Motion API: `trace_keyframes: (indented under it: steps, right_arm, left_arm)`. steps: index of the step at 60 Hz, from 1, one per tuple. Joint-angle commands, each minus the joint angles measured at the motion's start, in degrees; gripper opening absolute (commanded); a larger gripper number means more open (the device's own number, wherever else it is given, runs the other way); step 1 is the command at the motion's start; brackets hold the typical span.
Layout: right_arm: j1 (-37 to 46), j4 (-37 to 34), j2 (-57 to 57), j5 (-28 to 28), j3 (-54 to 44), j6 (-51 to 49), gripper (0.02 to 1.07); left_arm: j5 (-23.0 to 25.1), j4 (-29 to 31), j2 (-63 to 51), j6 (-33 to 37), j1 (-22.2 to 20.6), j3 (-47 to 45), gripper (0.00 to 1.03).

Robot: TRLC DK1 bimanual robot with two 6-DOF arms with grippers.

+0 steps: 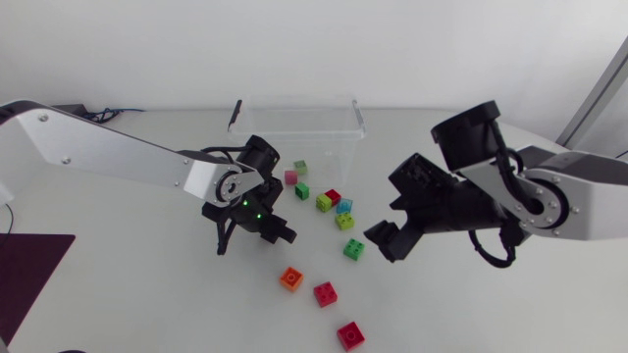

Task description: Pick up the duplo bricks and place them in the container

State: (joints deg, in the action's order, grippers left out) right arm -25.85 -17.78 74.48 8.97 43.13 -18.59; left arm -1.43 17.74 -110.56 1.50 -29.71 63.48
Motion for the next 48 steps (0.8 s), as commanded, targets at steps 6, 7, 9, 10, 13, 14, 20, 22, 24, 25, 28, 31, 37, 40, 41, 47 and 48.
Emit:
trace_keyframes:
  steps: [6, 7, 9, 10, 13, 14, 20, 22, 24, 25, 28, 31, 37, 40, 41, 47, 48]
  right_arm:
    - [0.2, 1.3, 3.3, 0.7, -2.6, -4.5, 1.02]
    - [0.3, 1.4, 3.7, 0.8, -2.6, -4.7, 1.02]
    - [0.4, 2.1, 4.7, 1.3, -2.5, -4.9, 1.02]
    - [0.4, 2.4, 5.1, 1.4, -2.5, -5.0, 1.02]
    - [0.4, 2.8, 6.6, 1.5, -2.3, -5.3, 1.02]
    - [0.4, 3.1, 7.5, 1.6, -2.1, -5.3, 1.02]
    - [0.1, 5.1, 11.6, 1.7, -1.5, -5.4, 1.02]
    - [0.0, 5.8, 13.2, 1.7, -1.1, -5.4, 1.02]
    - [0.0, 6.4, 14.5, 1.7, -0.8, -5.4, 1.02]
    - [-0.1, 6.8, 15.0, 1.7, -0.7, -5.4, 1.02]
    - [-0.2, 7.3, 16.4, 1.7, -0.2, -5.4, 1.02]
    - [-0.3, 7.7, 17.5, 1.8, 0.3, -5.4, 1.02]
    - [-0.6, 8.9, 19.5, 1.8, 0.8, -5.4, 1.02]
    - [-0.8, 9.3, 21.0, 1.8, 1.3, -5.3, 1.00]
    - [-0.9, 9.8, 21.6, 1.8, 1.5, -5.2, 0.99]
    - [-1.5, 10.3, 23.5, 1.8, 2.5, -5.1, 0.96]
    - [-1.6, 10.3, 23.7, 1.8, 2.7, -5.1, 0.96]
  left_arm:
    - [-0.2, -0.1, 6.4, 0.0, -0.6, -0.3, 0.18]
    - [-0.2, -0.1, 6.6, 0.0, -0.6, -0.3, 0.18]
    - [-0.2, -0.1, 8.3, 0.2, -0.6, -0.6, 0.18]
    - [-0.1, -0.1, 8.9, 0.3, -0.6, -0.6, 0.18]
    - [-0.2, -0.1, 10.5, 0.5, -0.7, -1.0, 0.18]
    - [-0.2, -0.1, 11.7, 0.6, -0.8, -1.1, 0.18]
    - [-0.2, -0.1, 15.8, 1.6, -0.6, -1.2, 0.18]
    - [-0.2, -0.1, 17.3, 1.7, -0.4, -1.0, 0.18]
    - [-0.2, -0.1, 18.5, 1.8, -0.2, -0.8, 0.18]
    - [-0.2, -0.1, 19.1, 1.9, -0.1, -0.7, 0.18]
    - [-0.2, -0.3, 21.1, 2.5, 0.3, -0.7, 0.18]
    - [-0.2, -1.3, 22.2, 2.6, 0.5, -0.6, 0.18]
    - [-0.1, -3.9, 23.9, 2.5, 1.4, -0.5, 0.18]
    - [0.1, -5.1, 24.3, 2.2, 1.9, -0.2, 0.18]
    - [0.2, -5.9, 24.5, 2.1, 2.1, -0.2, 0.18]
    - [0.3, -9.0, 24.7, 1.9, 2.6, 0.1, 0.18]
    - [0.3, -9.5, 24.6, 1.8, 2.6, 0.2, 0.18]
